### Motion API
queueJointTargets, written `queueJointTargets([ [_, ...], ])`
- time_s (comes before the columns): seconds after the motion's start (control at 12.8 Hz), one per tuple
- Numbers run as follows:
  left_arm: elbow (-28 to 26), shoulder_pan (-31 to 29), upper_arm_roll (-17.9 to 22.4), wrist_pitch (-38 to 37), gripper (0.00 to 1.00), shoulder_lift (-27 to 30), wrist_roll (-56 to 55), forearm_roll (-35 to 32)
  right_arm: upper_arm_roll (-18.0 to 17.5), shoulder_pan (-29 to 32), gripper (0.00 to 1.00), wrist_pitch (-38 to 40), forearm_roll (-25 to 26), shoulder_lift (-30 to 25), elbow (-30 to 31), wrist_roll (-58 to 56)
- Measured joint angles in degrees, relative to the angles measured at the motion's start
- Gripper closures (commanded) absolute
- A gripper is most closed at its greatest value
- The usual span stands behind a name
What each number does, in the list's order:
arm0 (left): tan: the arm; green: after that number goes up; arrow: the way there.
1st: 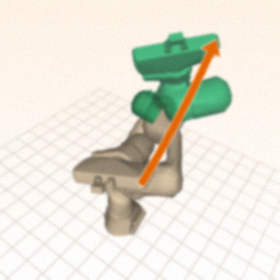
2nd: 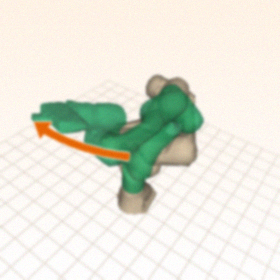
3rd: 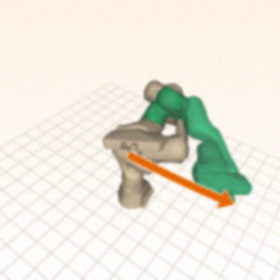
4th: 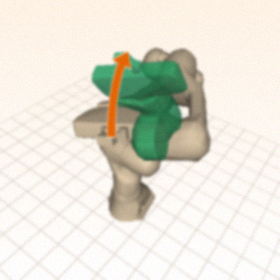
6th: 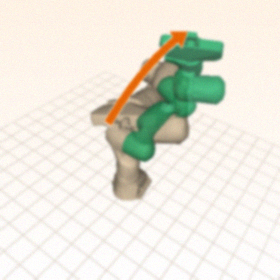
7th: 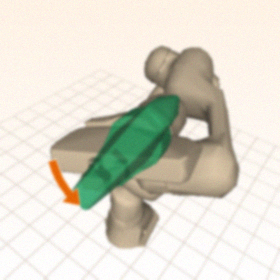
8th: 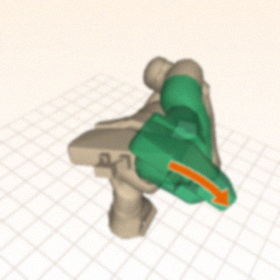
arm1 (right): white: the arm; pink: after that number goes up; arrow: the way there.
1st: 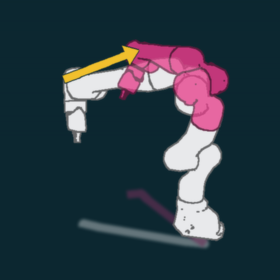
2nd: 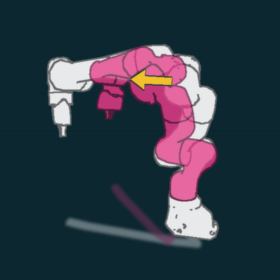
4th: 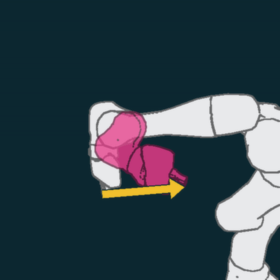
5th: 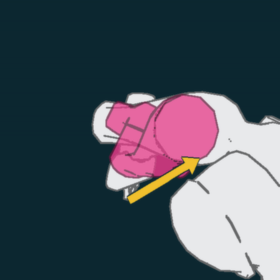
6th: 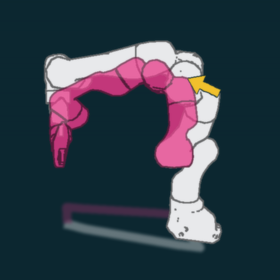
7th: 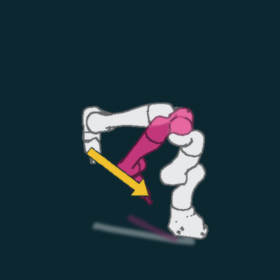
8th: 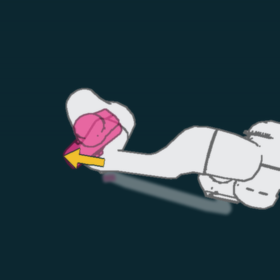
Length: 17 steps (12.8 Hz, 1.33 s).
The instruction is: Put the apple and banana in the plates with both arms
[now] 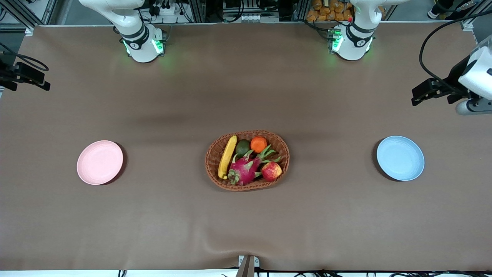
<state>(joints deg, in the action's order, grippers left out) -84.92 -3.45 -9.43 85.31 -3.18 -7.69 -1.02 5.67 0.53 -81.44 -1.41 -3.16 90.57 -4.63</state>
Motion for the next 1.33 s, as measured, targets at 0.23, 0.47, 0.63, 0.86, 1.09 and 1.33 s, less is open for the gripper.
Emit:
queueJointTargets([
  [0.23, 0.2, 0.0, 0.0, 0.0, 0.00, -0.3, 0.4, 0.2, 0.0, 0.0, 0.00, 0.0, 0.0, 0.0, 0.0, 0.0],
  [0.47, 0.0, 0.0, 0.0, -0.1, 0.00, -0.3, 0.5, 0.2, 0.0, 0.0, 0.00, 0.0, 0.0, 0.0, 0.0, 0.0],
  [0.63, -0.3, 0.0, 0.0, 0.0, 0.00, -0.4, 0.5, 0.2, 0.0, 0.0, 0.00, 0.0, 0.0, 0.0, 0.0, 0.0],
  [0.86, -0.4, 0.1, -0.5, 0.0, 0.00, -0.4, 0.4, 0.3, 0.1, 0.0, 0.00, 0.0, 0.0, 0.0, 0.0, 0.0],
  [1.09, -0.5, 0.2, -0.8, 0.2, 0.00, -0.4, 0.3, 0.3, 0.1, 0.0, 0.00, 0.0, 0.0, 0.0, 0.0, 0.0],
  [1.33, -0.7, 0.6, -1.0, 2.9, 0.00, -0.9, 0.3, 0.4, 0.1, 0.0, 0.00, 0.1, 0.0, 0.0, 0.0, 0.0],
])
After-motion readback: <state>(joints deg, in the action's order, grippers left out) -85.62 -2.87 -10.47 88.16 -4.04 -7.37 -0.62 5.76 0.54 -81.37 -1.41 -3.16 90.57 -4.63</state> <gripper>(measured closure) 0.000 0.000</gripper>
